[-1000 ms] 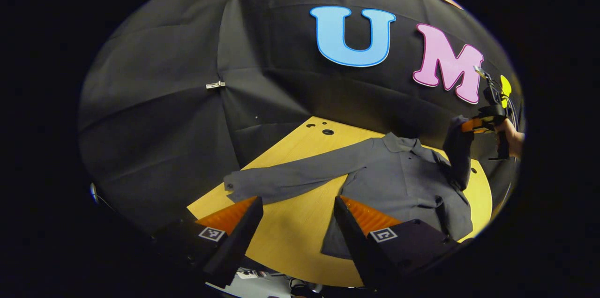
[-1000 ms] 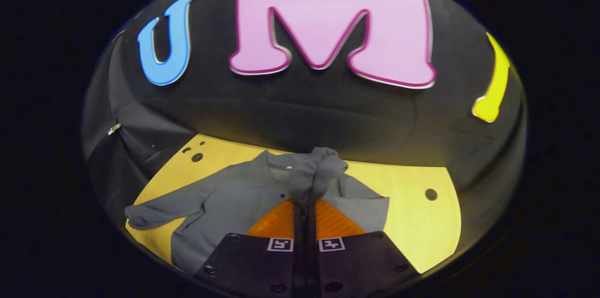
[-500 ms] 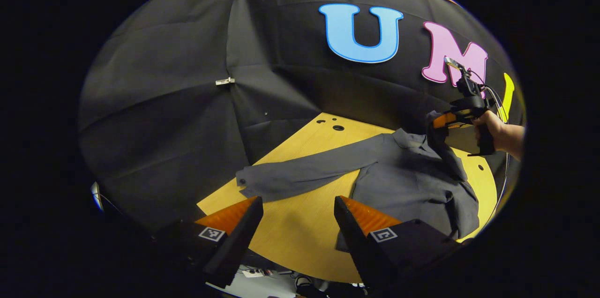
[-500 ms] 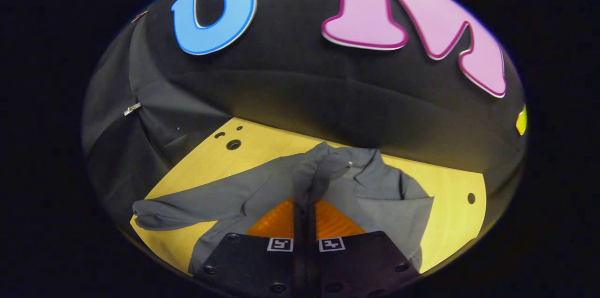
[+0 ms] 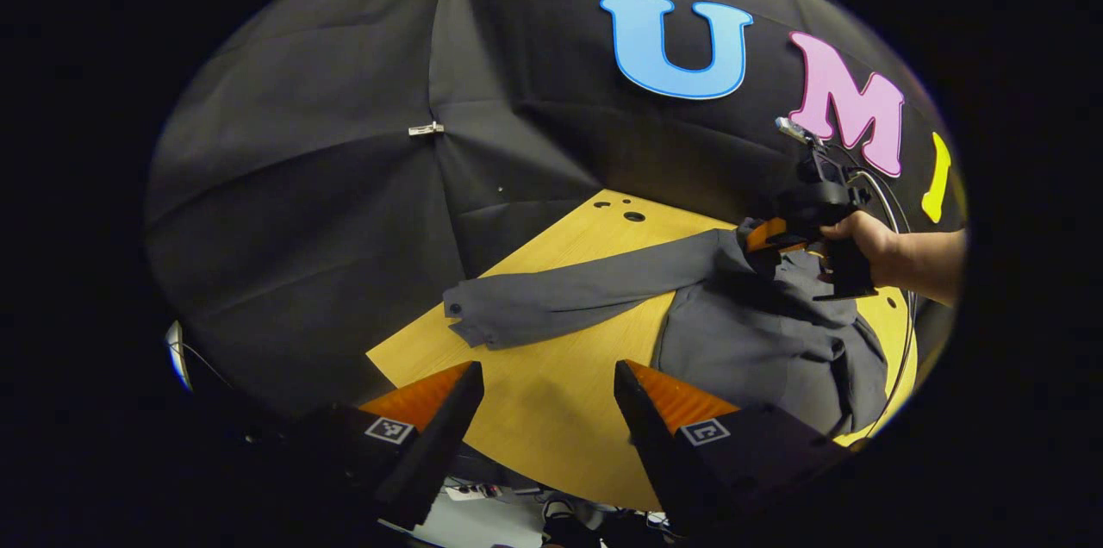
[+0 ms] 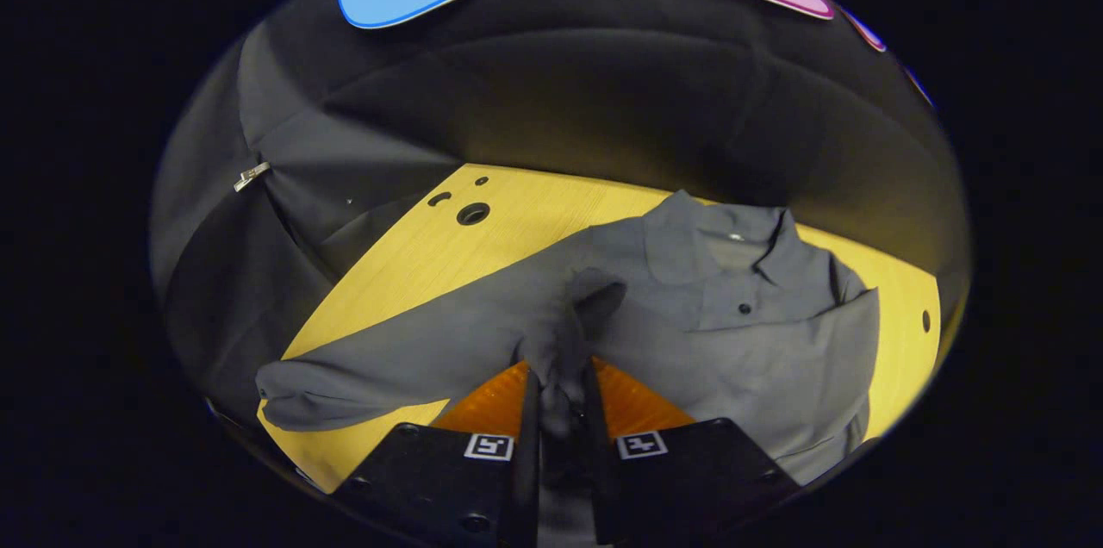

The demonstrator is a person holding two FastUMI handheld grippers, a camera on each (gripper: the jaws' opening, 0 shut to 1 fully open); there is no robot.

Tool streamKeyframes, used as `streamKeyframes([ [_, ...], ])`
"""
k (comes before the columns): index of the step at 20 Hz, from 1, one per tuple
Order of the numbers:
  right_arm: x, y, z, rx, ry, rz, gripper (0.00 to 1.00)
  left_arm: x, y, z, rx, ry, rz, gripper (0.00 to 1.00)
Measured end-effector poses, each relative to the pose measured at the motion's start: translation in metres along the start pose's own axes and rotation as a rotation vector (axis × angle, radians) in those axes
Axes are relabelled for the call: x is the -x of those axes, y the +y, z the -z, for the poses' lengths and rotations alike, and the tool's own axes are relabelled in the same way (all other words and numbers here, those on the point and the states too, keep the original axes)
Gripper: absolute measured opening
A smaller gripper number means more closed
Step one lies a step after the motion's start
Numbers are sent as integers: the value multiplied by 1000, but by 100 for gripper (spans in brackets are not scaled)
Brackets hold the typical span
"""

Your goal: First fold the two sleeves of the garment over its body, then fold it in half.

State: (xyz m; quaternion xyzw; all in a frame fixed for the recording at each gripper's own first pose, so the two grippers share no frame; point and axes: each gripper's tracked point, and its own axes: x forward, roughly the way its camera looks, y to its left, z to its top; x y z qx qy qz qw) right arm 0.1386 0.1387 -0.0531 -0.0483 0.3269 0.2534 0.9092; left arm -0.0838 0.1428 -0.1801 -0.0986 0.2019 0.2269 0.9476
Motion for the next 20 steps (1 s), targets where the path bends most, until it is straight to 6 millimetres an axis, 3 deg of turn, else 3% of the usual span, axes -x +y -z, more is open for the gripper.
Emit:
streamKeyframes([
  [1, -5, 4, 5, -9, 0, -8, 33, -2, 0, 2, 10, 6, 4, 96],
  [4, 8, 4, 11, -55, 14, -7, 100, -12, 4, 5, 15, 9, 2, 96],
  [5, 9, -3, 15, -58, 4, 13, 100, -17, 7, 2, 10, 2, 0, 96],
  [9, 47, -27, 10, -77, -50, 56, 99, -56, 15, -13, 43, -24, -7, 96],
  [14, 95, -80, 20, -138, -84, 138, 99, -118, 50, -27, 43, -40, -90, 96],
  [20, 160, -153, 47, -200, -117, 256, 99, -183, 88, -16, 57, 31, -145, 96],
])
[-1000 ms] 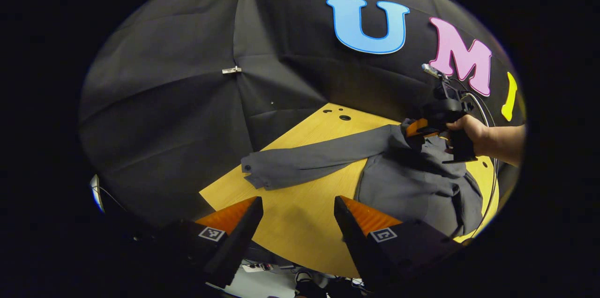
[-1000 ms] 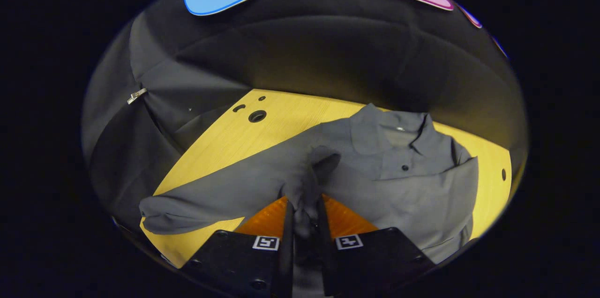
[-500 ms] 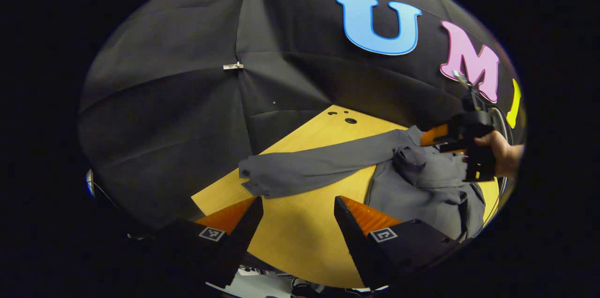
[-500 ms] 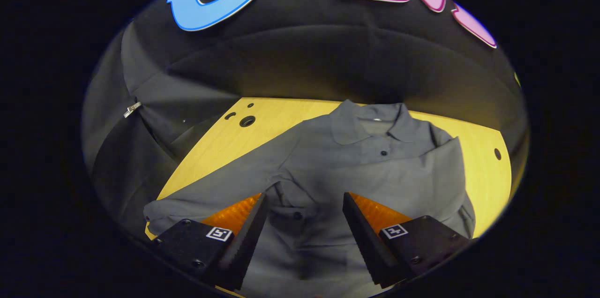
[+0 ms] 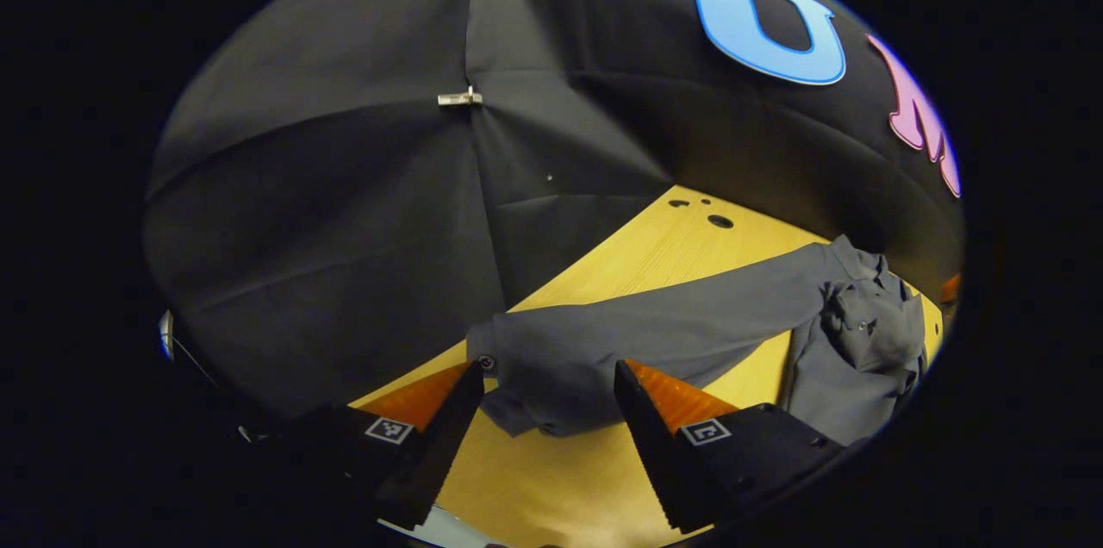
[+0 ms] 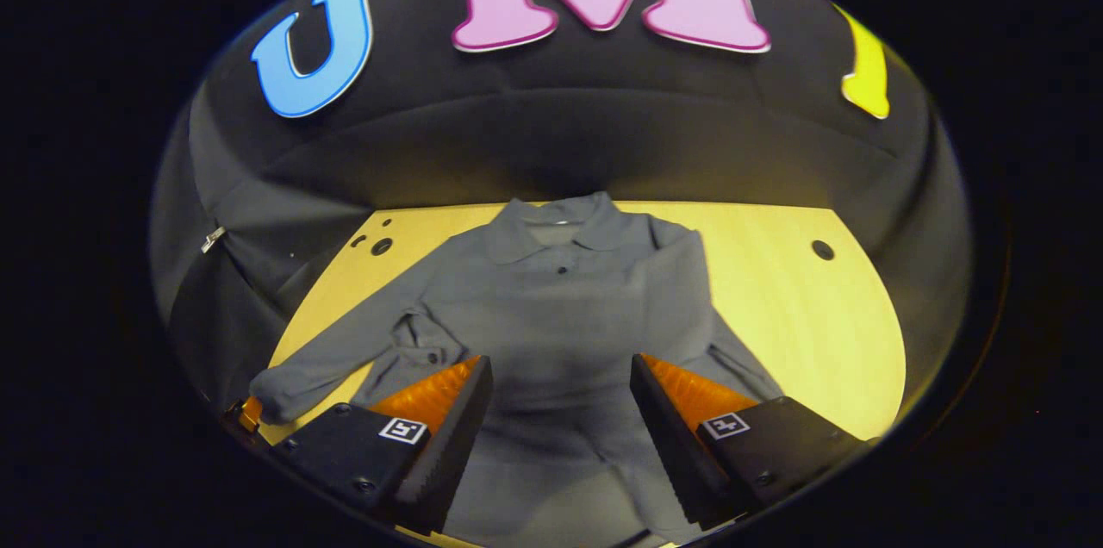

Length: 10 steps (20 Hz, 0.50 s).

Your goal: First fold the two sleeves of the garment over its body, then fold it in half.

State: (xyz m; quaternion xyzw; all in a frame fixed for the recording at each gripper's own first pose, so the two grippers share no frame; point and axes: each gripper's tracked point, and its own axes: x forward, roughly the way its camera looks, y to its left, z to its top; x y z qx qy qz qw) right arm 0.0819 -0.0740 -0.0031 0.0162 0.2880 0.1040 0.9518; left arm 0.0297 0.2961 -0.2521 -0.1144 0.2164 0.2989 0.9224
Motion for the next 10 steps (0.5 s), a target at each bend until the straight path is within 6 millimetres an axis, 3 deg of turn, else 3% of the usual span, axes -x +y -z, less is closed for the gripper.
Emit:
streamKeyframes([
  [1, 8, -13, 4, -14, -3, 18, 99, -10, 3, 5, -9, 11, -7, 92],
  [7, 52, -83, 42, -119, -4, 134, 99, -56, 17, 12, -28, 69, -23, 100],
  [10, 78, -107, 62, -126, -13, 183, 99, -65, 9, 17, -36, 102, 4, 96],
])
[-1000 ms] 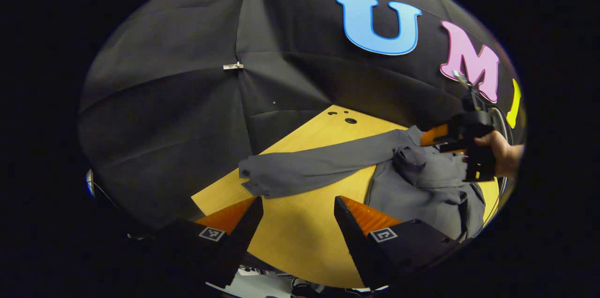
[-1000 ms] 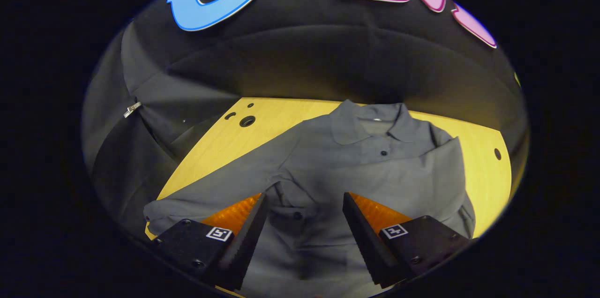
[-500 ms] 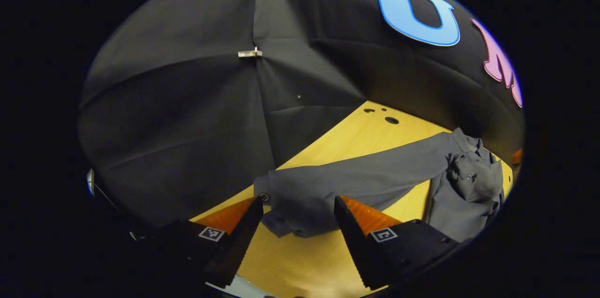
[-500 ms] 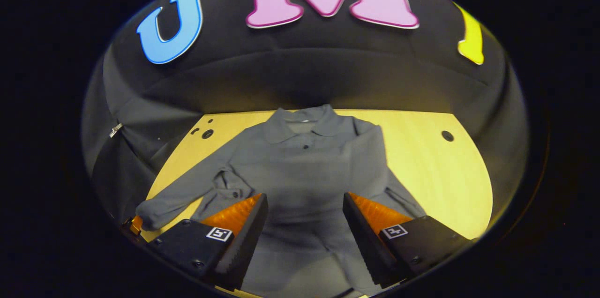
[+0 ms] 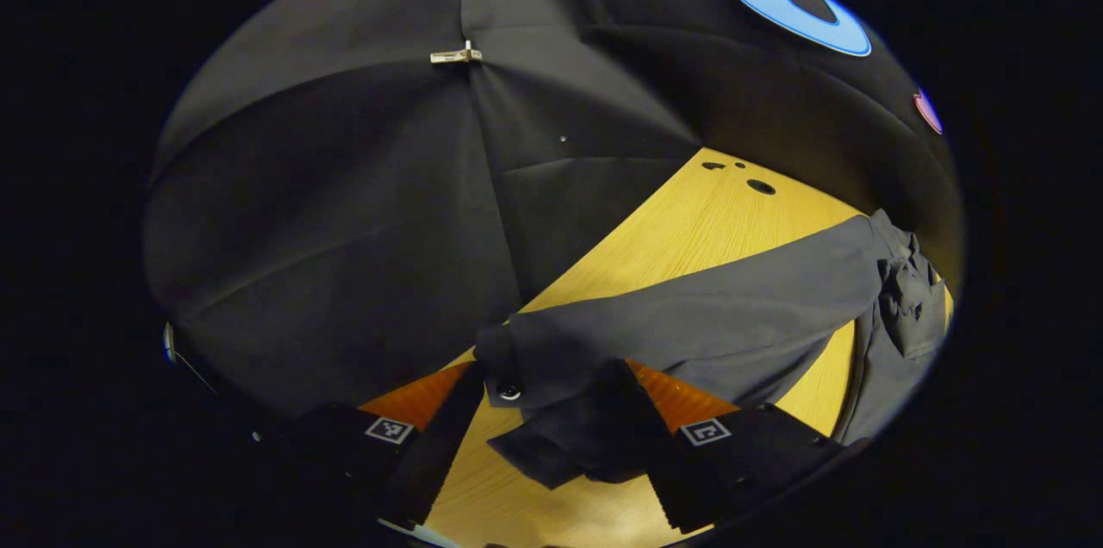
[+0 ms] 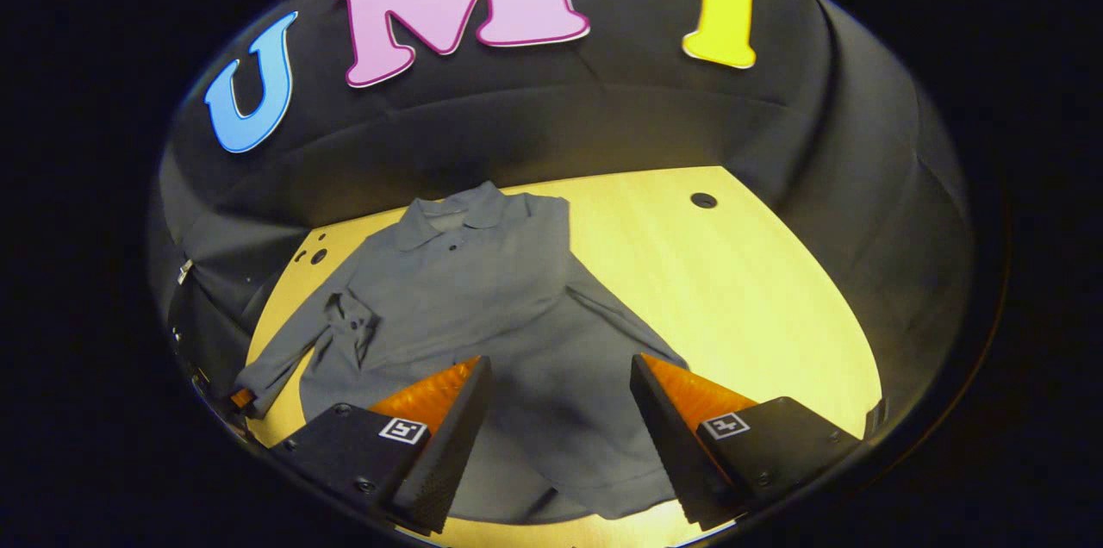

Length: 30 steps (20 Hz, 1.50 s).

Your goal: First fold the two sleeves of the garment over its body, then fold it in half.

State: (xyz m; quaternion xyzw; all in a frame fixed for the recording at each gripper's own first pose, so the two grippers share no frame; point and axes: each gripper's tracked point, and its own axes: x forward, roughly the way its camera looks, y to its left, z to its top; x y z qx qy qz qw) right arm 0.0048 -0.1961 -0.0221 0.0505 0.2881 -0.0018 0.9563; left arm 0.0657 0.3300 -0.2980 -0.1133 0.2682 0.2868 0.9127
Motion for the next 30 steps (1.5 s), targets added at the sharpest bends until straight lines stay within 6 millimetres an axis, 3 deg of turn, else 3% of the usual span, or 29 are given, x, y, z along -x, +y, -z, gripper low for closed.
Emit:
streamKeyframes([
  [4, 28, -31, 21, 27, -20, 43, 99, -9, -22, 4, -24, 36, 64, 92],
  [8, 51, -44, 48, 40, -1, 45, 99, -11, -30, 5, -24, 27, 91, 60],
  [10, 55, -44, 56, 34, 1, 36, 99, -11, -37, 6, -23, 22, 116, 52],
  [11, 56, -43, 59, 33, 0, 29, 99, -10, -41, 5, -16, 21, 127, 31],
  [13, 57, -42, 63, 39, 1, 18, 99, -11, -41, 4, -8, 24, 119, 13],
  [15, 54, -43, 63, 60, -4, 8, 99, -9, -45, 2, -1, 46, 118, 6],
  [18, 49, -48, 61, 74, -7, 0, 99, 7, -60, -16, 17, 20, 139, 6],
  [23, 38, -58, 48, 67, -25, -25, 99, 44, -119, -67, 37, -61, 228, 6],
  [28, 26, -73, 48, 68, -27, -53, 99, 88, -205, -122, 26, -146, 347, 6],
  [30, 22, -80, 54, 64, -15, -55, 99, 107, -244, -135, -4, -171, 409, 5],
])
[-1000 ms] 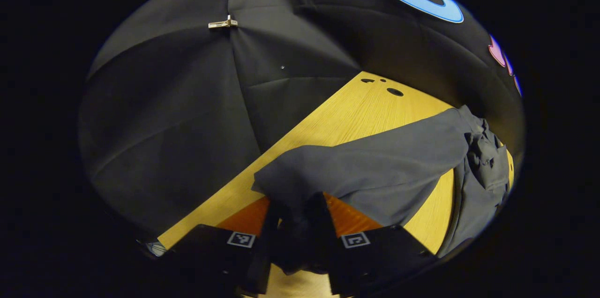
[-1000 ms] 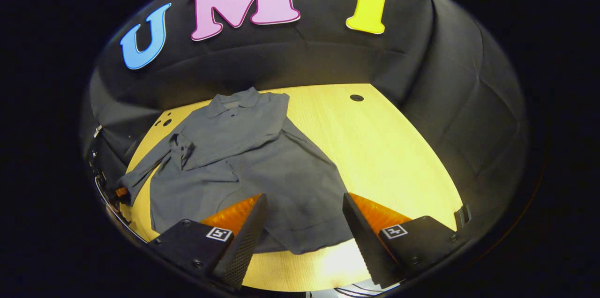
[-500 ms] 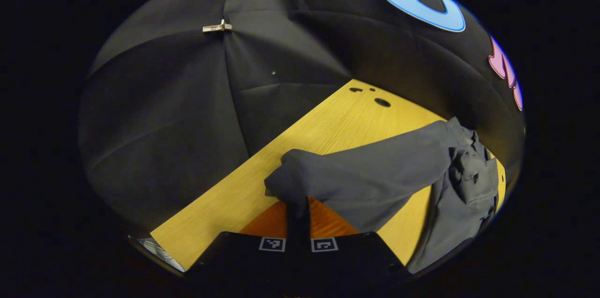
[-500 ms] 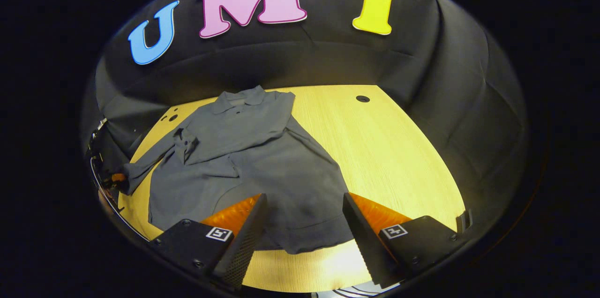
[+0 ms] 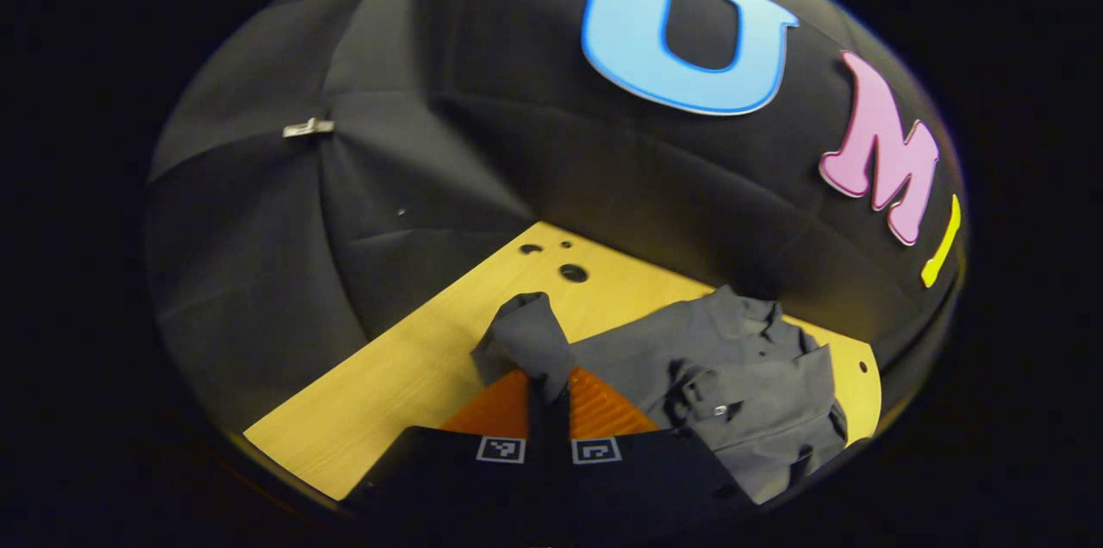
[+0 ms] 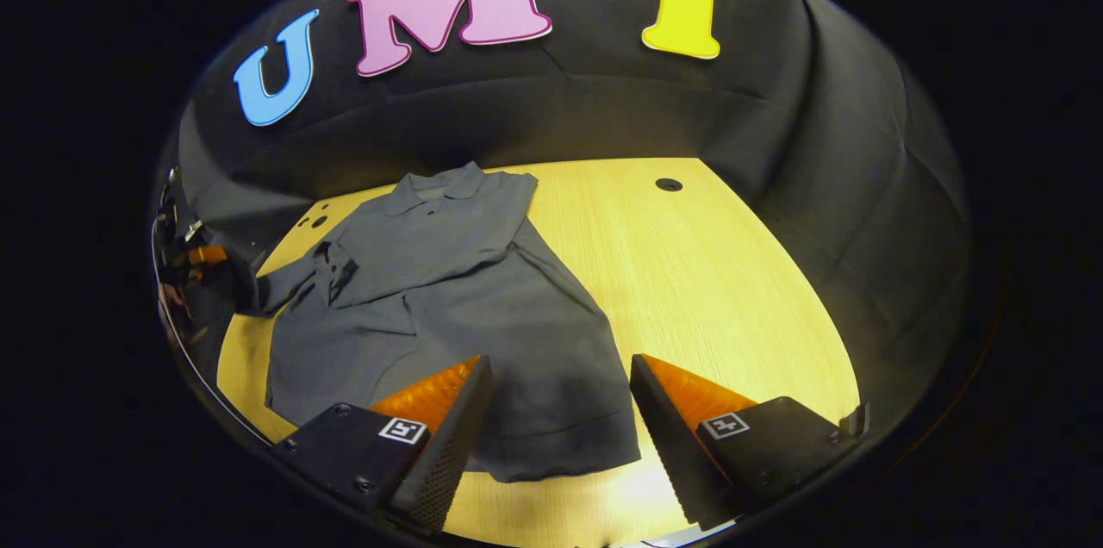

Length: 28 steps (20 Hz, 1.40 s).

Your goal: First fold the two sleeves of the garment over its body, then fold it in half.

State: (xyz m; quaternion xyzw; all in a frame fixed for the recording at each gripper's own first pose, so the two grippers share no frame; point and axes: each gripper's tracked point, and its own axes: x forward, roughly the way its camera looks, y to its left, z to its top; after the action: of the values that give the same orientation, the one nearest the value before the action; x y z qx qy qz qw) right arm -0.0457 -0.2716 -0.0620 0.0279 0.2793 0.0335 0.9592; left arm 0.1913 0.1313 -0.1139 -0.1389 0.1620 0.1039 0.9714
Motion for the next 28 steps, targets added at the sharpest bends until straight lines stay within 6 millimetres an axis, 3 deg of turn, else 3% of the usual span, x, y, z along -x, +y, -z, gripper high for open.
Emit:
streamKeyframes([
  [2, -3, -6, 6, -27, 11, -7, 99, -6, -48, -12, -14, -7, 68, 5],
  [6, -8, -19, 15, -71, 30, -7, 99, -14, -138, -10, -97, 0, 183, 5],
  [7, -8, -22, 18, -79, 37, -8, 99, -8, -162, -2, -108, 11, 218, 2],
  [14, -8, -36, 33, -97, 73, -15, 99, -18, -304, 50, -161, 93, 406, 6],
  [19, -8, -32, 43, -90, 105, -47, 99, -27, -368, 92, -167, 162, 483, 6],
  [20, -9, -30, 45, -81, 111, -53, 99, -31, -379, 100, -173, 173, 492, 2],
  [21, -8, -28, 46, -72, 115, -62, 99, -33, -386, 109, -179, 188, 499, 5],
  [25, -8, -19, 52, -26, 133, -99, 99, -48, -399, 141, -205, 245, 469, 6],
  [26, -8, -19, 52, -26, 136, -104, 99, -50, -402, 145, -209, 253, 463, 10],
  [28, -10, -18, 55, -33, 148, -113, 99, -48, -399, 150, -224, 267, 451, 10],
])
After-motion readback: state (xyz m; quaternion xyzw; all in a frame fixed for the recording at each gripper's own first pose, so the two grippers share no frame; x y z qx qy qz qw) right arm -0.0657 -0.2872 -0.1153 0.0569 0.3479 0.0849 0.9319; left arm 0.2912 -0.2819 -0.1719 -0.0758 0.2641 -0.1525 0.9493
